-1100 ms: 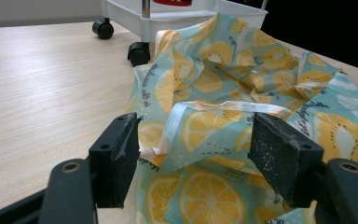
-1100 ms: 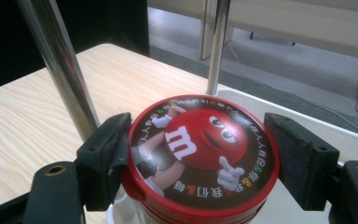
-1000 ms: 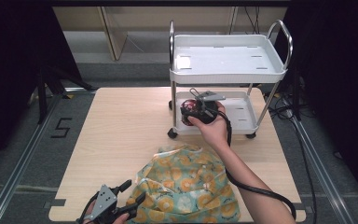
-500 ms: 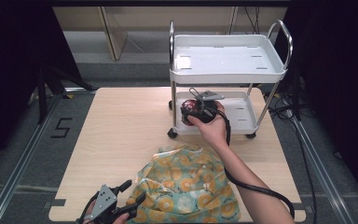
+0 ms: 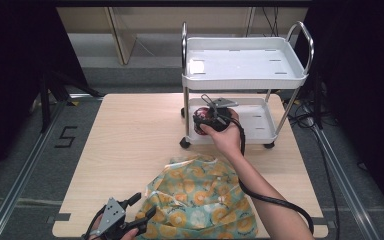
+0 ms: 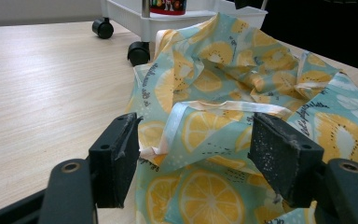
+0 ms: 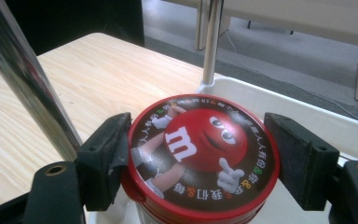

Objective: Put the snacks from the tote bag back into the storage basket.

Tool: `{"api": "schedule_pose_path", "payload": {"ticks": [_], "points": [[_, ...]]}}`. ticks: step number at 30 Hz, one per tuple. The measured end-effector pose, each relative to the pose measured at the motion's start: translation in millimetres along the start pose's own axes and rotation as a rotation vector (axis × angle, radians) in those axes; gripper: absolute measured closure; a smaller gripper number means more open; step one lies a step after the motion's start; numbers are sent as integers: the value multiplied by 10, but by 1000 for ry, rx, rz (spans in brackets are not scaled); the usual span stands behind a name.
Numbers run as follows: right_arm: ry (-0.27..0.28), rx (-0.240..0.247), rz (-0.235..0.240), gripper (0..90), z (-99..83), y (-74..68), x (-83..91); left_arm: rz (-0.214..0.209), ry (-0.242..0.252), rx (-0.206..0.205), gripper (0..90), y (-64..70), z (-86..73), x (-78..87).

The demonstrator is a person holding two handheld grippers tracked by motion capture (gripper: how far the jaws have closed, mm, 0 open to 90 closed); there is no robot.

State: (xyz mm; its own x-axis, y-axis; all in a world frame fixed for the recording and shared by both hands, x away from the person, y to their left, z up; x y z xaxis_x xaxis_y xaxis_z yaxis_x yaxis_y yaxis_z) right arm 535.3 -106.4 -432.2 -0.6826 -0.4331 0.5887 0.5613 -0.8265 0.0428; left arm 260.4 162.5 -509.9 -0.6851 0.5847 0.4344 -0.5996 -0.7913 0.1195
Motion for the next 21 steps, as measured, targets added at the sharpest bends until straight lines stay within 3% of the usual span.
{"api": "schedule_pose_path", "payload": {"ticks": [5,6,10,21], "points": [[7,4,-1,270,-5,15,-20,0,1,0,326,1,0,0],[-8,-4,-1,270,-13,9,-20,-3,15,17,326,15,5,-11],[-13,-1,-3,270,-34,6,-58,0,-3,-5,325,-3,0,4],[-17,7,4,270,-71,-6,-132,0,3,3,326,-5,1,-3]]}}
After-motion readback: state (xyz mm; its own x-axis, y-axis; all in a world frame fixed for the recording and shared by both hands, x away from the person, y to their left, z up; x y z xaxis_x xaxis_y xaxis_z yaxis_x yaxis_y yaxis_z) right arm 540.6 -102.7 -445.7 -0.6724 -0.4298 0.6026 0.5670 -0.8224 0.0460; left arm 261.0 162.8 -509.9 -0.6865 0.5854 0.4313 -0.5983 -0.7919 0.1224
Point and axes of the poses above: each handheld gripper's, and its own axes: x roughly backward along the jaws, z roughly out of its top, y roughly to its right, the point moved 3 cm from there along -x, roughly forward along the jaws, and after that the axes turned 8 degrees about -y, right-handed, at the moved point
